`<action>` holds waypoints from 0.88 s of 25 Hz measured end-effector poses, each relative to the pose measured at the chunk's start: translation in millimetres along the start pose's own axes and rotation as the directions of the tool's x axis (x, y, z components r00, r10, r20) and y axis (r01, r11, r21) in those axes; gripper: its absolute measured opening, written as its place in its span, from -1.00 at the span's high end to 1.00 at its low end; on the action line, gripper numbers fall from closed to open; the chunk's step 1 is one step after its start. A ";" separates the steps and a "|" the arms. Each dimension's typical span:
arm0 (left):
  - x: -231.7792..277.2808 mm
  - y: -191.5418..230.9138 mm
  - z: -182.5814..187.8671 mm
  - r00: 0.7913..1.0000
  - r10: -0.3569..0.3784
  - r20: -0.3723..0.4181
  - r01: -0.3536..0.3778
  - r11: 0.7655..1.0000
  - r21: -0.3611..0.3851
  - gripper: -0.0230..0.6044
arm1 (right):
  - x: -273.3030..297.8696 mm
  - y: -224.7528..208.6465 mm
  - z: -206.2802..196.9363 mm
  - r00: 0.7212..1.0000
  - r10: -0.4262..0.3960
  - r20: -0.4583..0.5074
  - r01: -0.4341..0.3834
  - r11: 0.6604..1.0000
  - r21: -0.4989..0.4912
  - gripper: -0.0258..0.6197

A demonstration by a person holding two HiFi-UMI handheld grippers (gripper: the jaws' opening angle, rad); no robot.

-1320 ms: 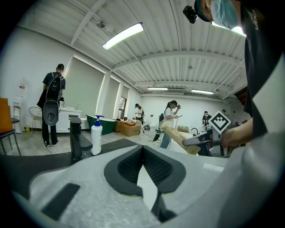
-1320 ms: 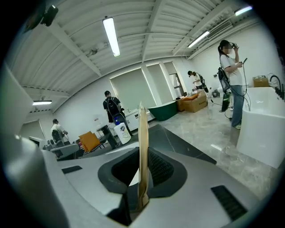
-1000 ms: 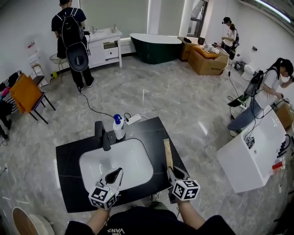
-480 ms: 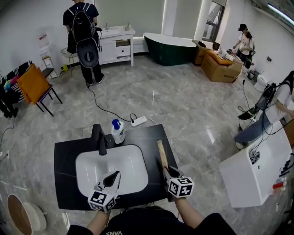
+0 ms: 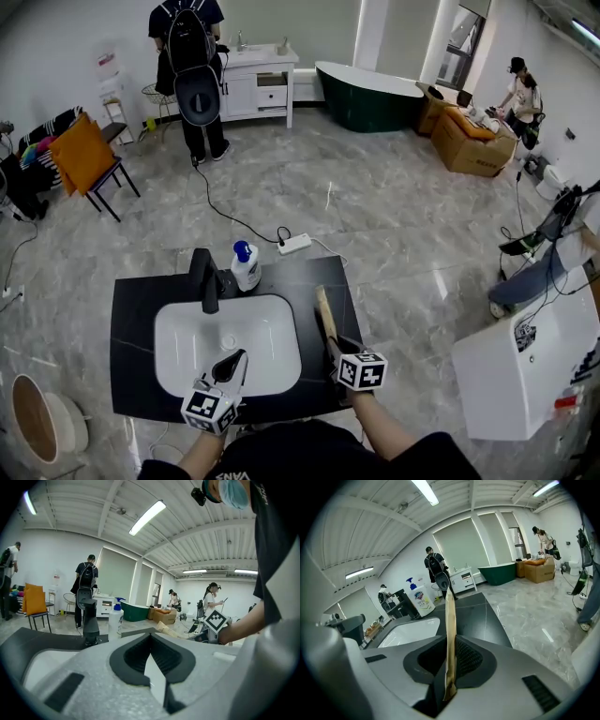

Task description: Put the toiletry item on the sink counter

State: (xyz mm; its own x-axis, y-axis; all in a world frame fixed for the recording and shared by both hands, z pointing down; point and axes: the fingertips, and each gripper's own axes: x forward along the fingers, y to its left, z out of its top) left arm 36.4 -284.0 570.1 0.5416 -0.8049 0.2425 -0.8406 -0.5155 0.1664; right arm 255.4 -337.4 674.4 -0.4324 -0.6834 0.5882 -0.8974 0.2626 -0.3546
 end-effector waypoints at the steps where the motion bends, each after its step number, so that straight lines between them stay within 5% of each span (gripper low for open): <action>1: 0.7 0.0 0.2 1.000 0.006 -0.001 -0.006 1.000 -0.002 0.90 | 4.7 -0.5 0.1 1.000 0.005 -0.011 -0.005 1.000 -0.002 0.74; 12: 3.9 8.4 -4.0 0.999 0.053 -0.001 -0.053 0.998 -0.016 0.90 | 41.9 -12.4 -0.1 0.996 -0.018 -0.087 0.017 1.000 -0.015 0.74; 22: 10.6 9.2 -2.4 0.999 0.038 -0.009 -0.038 0.999 -0.016 0.90 | 55.2 -18.7 11.9 0.998 -0.027 -0.052 0.030 0.999 0.040 0.73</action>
State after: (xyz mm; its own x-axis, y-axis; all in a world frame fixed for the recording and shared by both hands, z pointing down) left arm 34.4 -296.6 576.5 0.5094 -0.8213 0.2568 -0.8603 -0.4797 0.1723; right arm 249.3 -388.0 704.9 -0.4115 -0.6543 0.6344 -0.9055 0.2145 -0.3662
